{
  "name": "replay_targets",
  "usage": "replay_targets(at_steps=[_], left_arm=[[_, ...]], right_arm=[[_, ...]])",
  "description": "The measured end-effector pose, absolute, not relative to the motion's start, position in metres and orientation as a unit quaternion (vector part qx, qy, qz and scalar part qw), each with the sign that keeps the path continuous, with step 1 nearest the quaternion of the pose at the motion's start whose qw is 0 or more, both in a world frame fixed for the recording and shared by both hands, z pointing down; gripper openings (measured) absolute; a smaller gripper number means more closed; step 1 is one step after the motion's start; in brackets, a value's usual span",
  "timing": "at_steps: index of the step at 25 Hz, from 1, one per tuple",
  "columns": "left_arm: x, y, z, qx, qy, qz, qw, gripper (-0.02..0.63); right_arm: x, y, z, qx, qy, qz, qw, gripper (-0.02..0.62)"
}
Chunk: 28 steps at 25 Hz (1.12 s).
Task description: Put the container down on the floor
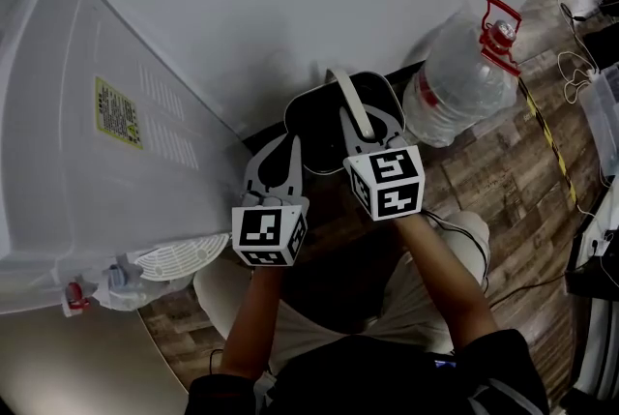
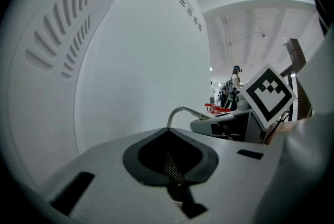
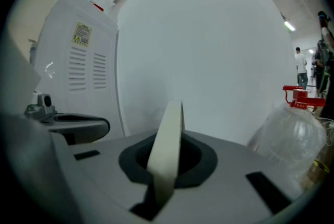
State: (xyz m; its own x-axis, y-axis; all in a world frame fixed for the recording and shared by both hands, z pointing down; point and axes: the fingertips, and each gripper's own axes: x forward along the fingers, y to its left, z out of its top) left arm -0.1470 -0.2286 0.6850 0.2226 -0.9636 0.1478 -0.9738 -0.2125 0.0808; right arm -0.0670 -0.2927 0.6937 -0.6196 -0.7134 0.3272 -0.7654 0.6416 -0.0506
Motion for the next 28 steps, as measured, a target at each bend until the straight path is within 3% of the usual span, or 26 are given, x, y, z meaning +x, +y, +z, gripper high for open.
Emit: replay_targets(at_steps=[19, 28], left_arm=[[-0.153, -0.23, 0.698, 0.773, -0.629, 0.048, 0.071, 0.015], [-0.152, -0.234, 0.73, 0.77, -0.627, 0.06, 0.104, 0.015]], right_arm=[[-0.074, -0.3, 0.732, 0.411, -0.89, 0.108, 0.167, 0.032], [-0.076, -0.299, 0.771, 0.405, -0.883, 0.123, 0.204, 0.032]])
